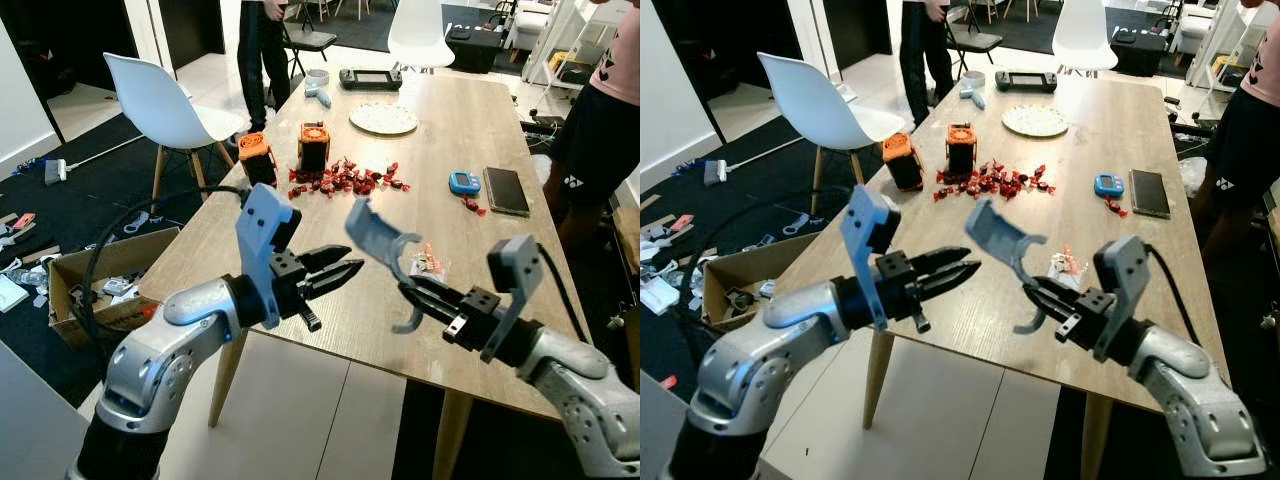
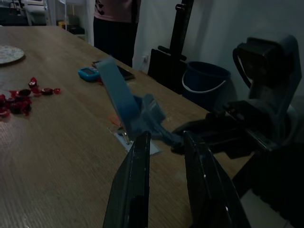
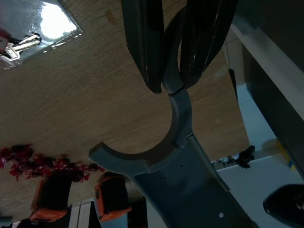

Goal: Hang keys on a hook

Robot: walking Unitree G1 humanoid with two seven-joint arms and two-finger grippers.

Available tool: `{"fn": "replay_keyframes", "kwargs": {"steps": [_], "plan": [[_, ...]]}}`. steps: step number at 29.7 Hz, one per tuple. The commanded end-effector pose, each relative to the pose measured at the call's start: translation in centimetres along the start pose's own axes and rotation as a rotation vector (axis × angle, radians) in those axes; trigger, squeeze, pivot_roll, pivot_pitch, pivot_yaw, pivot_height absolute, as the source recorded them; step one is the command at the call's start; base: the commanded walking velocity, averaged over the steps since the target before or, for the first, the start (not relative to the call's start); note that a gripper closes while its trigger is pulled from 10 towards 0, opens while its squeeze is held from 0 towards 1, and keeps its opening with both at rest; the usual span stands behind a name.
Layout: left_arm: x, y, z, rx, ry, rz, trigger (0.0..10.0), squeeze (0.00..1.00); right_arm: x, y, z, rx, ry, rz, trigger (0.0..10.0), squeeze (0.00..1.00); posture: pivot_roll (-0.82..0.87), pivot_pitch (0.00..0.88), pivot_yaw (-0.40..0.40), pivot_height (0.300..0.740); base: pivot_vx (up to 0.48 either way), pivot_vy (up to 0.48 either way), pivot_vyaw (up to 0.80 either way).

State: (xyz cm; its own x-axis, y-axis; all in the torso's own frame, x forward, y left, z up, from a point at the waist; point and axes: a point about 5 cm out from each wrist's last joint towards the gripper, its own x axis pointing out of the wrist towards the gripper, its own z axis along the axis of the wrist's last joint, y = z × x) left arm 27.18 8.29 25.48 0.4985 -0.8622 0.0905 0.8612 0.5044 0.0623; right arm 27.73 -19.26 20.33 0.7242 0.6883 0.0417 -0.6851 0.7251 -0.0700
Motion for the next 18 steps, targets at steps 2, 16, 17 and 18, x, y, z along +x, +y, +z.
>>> {"fn": "replay_keyframes", "kwargs": {"steps": [2,16,17,18], "plan": [[0.3,0.1,-0.3,0.003,0.012,0.016,10.0,0.0,0.4,0.6,-0.1,0.003,-0.005,0.024,10.0,0.0,0.09,0.147,-0.009,0.74,0.0,0.0,0.0],[1.1,1.1,-0.5,-0.005,0.021,0.097,10.0,0.0,0.0,0.4,1.3,-0.005,-0.058,0.026,10.0,0.0,0.07,0.14,-0.008,0.74,0.0,0.0,0.0],[1.1,1.1,-0.4,-0.01,0.012,0.093,10.0,0.0,-0.1,0.3,0.9,-0.003,-0.043,0.02,10.0,0.0,0.07,0.141,-0.008,0.74,0.0,0.0,0.0],[1.1,1.0,-0.3,-0.012,0.009,0.09,10.0,0.0,-0.2,0.3,0.7,-0.002,-0.037,0.016,10.0,0.0,0.07,0.141,-0.008,0.74,0.0,0.0,0.0]]}}
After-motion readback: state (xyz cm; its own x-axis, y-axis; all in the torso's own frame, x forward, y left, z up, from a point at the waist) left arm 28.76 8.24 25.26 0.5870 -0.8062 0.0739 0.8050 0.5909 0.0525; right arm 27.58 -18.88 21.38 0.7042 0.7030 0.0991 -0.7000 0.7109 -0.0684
